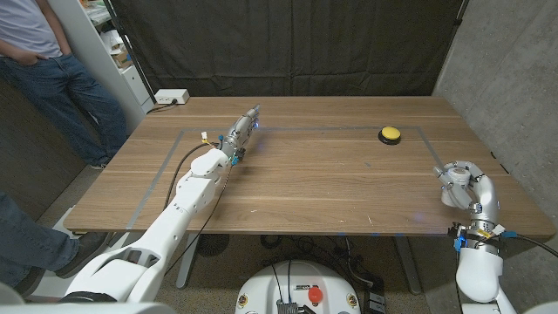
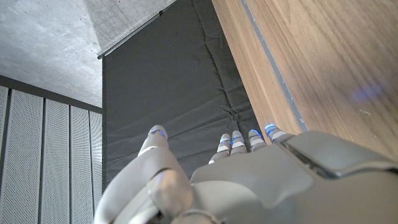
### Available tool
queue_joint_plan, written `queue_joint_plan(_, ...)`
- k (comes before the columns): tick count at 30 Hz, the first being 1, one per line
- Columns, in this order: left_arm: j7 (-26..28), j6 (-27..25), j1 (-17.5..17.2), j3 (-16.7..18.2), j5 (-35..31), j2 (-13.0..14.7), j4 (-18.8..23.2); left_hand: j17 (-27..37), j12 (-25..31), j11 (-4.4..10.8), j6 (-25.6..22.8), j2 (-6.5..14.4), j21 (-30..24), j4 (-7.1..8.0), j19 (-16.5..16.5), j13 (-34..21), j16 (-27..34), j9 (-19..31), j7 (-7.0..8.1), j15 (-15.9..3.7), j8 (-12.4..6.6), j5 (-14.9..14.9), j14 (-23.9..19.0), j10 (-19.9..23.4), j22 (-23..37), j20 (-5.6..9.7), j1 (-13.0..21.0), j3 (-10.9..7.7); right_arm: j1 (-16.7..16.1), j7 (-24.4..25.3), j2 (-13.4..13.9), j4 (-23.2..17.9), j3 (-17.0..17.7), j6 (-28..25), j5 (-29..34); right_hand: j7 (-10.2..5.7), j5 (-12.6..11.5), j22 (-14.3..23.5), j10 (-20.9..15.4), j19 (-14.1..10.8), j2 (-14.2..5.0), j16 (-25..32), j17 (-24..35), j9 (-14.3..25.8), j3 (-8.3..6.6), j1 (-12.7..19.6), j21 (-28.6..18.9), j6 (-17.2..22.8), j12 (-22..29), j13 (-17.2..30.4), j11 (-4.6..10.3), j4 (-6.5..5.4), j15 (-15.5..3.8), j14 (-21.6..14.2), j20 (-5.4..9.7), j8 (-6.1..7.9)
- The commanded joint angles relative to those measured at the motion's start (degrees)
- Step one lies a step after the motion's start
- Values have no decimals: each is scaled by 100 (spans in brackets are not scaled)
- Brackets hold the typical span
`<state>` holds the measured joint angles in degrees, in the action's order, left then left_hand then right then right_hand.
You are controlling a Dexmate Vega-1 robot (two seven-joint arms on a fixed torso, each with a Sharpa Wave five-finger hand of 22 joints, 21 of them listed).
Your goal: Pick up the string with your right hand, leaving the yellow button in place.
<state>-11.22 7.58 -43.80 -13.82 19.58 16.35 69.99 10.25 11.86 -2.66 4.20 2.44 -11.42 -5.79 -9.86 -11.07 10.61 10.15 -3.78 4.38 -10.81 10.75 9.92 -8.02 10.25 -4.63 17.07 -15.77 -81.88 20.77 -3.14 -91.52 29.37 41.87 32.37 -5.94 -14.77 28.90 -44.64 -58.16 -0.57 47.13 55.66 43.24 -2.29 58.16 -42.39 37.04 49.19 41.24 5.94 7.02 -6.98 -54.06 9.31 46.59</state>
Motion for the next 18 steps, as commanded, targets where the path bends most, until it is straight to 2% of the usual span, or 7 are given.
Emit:
queue_joint_plan(1,-14,-2,-78,49,20,40,107,31,13,1,-17,49,-3,-23,-404,-8,18,18,-47,33,-2,-30,192,-51,23,-12,-1,-14,44,-32,-84,-350,31,-86,107,13,11,5,-108,10,-604,48,10,-14,16,557,-51,42,43,10,106,3,-536,-33,129,-39)
queue_joint_plan(18,-58,60,-214,106,73,64,191,31,11,-7,-13,54,-5,-32,-402,-8,20,18,-46,36,0,-30,192,-62,23,-27,-4,-14,-38,-137,-210,-678,140,-16,52,6,70,8,-154,11,-628,134,47,-19,26,574,-180,49,97,47,117,-3,-541,-35,144,-28)
